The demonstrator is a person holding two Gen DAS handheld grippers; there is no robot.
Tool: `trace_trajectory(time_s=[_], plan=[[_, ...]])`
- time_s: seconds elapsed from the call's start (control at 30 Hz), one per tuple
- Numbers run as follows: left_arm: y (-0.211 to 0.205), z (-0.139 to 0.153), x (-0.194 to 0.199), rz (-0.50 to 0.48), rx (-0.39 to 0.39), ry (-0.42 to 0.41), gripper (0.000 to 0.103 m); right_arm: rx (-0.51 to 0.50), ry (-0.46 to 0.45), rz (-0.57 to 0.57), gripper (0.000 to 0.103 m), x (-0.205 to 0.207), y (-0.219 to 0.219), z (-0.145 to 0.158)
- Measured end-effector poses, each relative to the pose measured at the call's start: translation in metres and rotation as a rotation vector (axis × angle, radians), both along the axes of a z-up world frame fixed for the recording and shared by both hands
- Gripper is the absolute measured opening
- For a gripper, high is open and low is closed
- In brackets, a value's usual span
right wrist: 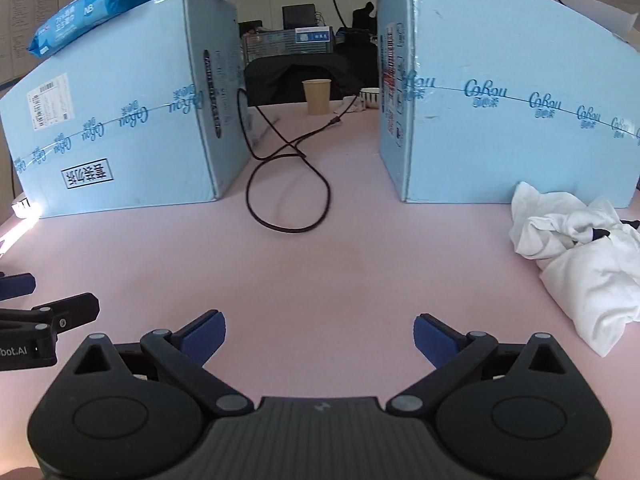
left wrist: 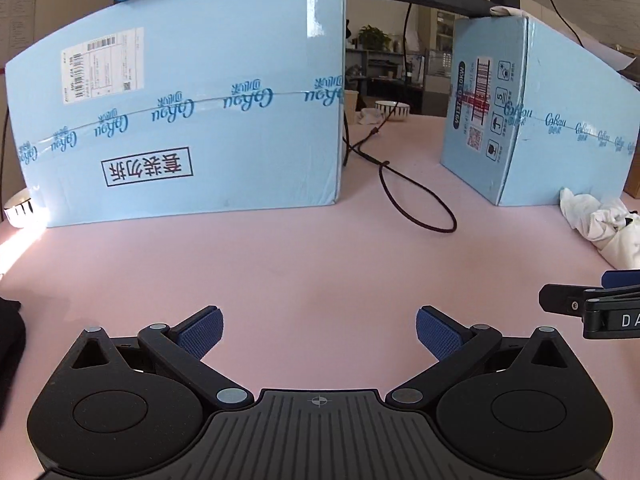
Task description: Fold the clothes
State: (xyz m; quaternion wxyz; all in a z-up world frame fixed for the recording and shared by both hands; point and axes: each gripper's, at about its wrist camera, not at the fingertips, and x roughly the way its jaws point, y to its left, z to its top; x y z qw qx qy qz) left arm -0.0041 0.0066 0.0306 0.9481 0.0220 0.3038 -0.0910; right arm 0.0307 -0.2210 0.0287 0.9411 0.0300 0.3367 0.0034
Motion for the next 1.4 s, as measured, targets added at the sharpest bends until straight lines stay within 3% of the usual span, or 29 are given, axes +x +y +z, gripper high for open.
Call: trace_trajectory(time_s=[0.17, 0.43, 0.57, 1.4], plan=[[-0.007, -0.032, 0.021, 0.061, -0.007, 0.069, 0.103, -0.019, 0.015, -0.074, 0.103, 0.013, -0.026, -0.037], [0.001, -0.031, 0.028, 0.128, 0.007, 0.065, 0.103, -0.043, 0.01, -0.081, 0.103, 0.017, -0.019, -0.04], [0.001, -0.031, 0.029, 0.129, 0.009, 0.061, 0.103, -0.077, 0.006, -0.087, 0.103, 0.022, -0.014, -0.04], [0.002, -0.03, 0.03, 0.125, 0.006, 0.061, 0.103, -0.062, 0.004, -0.106, 0.103, 0.026, -0.012, -0.041]])
